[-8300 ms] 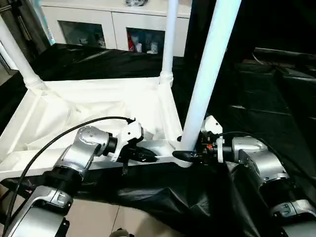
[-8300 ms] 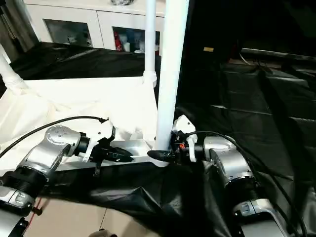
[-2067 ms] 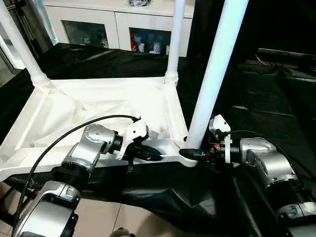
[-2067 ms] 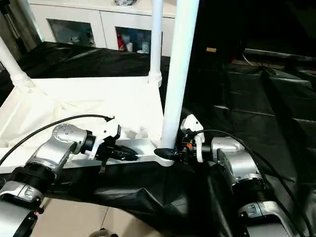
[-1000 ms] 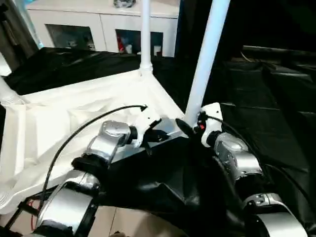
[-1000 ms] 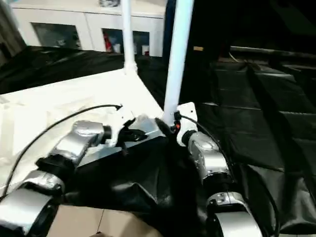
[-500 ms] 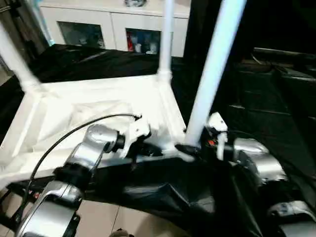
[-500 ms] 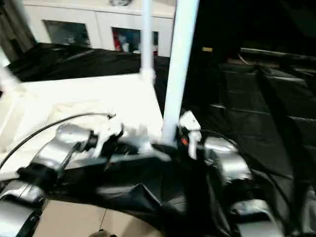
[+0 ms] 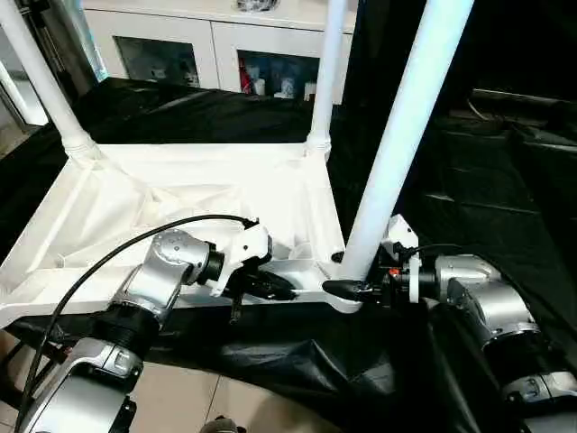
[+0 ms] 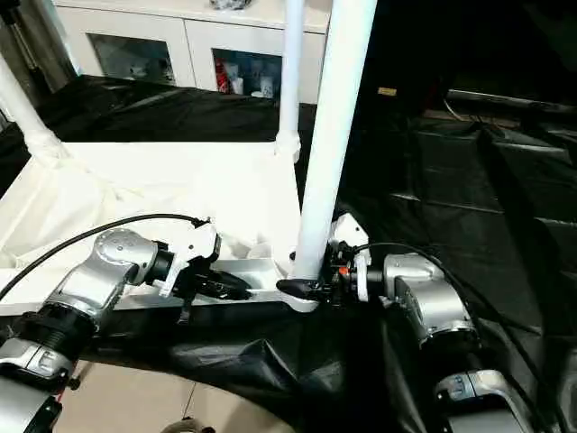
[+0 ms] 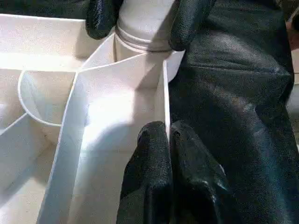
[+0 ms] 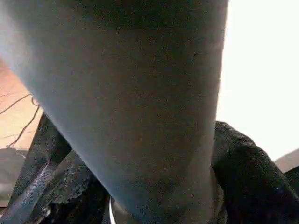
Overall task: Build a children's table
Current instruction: Rotate leg to tighten
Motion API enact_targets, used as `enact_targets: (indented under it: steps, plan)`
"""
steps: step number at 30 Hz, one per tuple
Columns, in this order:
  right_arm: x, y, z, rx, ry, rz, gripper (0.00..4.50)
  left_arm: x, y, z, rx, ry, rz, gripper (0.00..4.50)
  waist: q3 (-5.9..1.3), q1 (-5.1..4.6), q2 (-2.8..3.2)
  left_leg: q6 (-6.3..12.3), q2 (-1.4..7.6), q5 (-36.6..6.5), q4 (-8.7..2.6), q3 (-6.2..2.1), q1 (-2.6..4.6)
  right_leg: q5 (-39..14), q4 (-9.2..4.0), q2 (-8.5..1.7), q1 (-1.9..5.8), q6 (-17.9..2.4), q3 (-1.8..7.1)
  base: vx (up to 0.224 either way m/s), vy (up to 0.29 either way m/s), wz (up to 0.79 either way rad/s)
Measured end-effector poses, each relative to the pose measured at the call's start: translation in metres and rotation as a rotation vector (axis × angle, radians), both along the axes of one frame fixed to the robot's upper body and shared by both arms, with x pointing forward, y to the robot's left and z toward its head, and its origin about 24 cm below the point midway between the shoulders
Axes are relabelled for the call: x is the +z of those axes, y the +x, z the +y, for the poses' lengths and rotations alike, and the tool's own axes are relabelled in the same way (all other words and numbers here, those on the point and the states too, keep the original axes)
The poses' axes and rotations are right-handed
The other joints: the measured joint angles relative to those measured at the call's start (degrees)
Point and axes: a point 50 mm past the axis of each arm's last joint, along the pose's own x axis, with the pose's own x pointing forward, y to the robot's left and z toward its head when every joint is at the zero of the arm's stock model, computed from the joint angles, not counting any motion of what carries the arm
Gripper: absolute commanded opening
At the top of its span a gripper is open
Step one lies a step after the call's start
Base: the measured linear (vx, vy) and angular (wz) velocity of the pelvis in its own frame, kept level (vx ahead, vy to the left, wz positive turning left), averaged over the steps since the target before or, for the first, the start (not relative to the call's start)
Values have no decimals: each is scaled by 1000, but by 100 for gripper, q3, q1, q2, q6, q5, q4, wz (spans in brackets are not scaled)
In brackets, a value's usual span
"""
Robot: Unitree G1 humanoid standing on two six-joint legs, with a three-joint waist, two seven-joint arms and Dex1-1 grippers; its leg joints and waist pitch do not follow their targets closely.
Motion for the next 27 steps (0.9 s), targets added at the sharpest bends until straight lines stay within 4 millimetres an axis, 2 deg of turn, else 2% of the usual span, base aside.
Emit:
enact_targets:
  steps: [7,13,17,20,23,25,27]
  plan:
    - [-3,1,5,-86,2,-4,262,-1,4,-7,57,-7,-2,0,-1,-4,-3,-1,-1,0,0,0,9,1,2,-1,5,1,1,0,0,0]
    - [-11,19,14,-392,9,-32,258,-4,18,-17,222,-4,-24,0,-6,-134,-23,-4,-2,1,0,-1,29,-8,2,-1,20,30,1,0,0,0]
    - [-12,41,25,-727,11,-24,257,-4,32,-39,378,-5,-50,0,-3,-232,-46,-8,-5,3,3,-2,33,-6,-3,-1,20,29,3,0,0,0]
    - [-12,46,28,-819,21,-36,257,-4,35,-46,415,-10,-47,0,-4,-272,-47,-8,-5,3,2,-2,30,-6,-3,-2,19,29,3,0,0,0]
    - [-11,47,31,-821,21,-53,257,-3,36,-45,420,-15,-48,0,-5,-280,-45,-8,-5,3,-12,-2,29,5,-1,-1,16,11,2,0,0,0]
    - [-10,48,32,-815,20,-51,313,-3,36,-45,419,-16,-48,0,-5,-282,-45,-7,-5,4,-15,-2,29,8,-1,-1,15,6,2,0,0,0]
    - [-10,47,32,-804,24,-48,327,-3,36,-44,416,-17,-45,0,-5,-289,-44,-7,-5,4,-15,-1,28,8,-2,-1,15,6,2,0,0,0]
